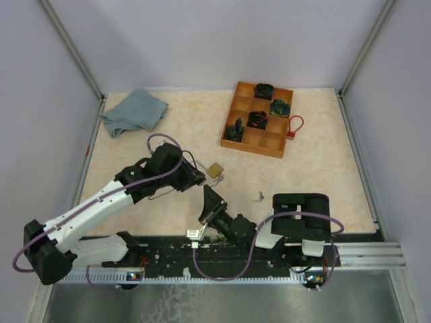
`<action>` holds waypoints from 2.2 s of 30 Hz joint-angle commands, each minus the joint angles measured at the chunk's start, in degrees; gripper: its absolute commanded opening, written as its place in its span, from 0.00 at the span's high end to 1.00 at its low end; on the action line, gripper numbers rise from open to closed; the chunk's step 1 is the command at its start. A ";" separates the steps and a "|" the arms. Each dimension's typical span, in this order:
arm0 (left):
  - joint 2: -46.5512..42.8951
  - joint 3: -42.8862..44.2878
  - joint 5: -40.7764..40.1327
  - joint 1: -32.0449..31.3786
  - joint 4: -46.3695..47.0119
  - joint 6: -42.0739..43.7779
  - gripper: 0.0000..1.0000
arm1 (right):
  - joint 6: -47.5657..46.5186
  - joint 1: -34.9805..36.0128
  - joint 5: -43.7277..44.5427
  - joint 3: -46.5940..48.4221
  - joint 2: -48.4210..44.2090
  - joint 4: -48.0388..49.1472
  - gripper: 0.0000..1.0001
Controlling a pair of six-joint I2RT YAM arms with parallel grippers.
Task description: Unlock with the key
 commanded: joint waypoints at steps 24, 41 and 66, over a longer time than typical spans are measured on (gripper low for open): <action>1.49 0.96 0.15 2.10 -0.86 -3.33 1.00 | -5.78 3.05 5.33 3.46 -0.39 11.98 1.00; 0.46 1.11 2.35 2.10 -1.33 -3.35 1.00 | -7.09 1.96 7.27 3.22 0.69 11.99 1.00; 3.38 1.47 7.19 2.02 0.38 -4.91 1.00 | -10.30 1.48 5.76 6.48 6.22 11.98 1.00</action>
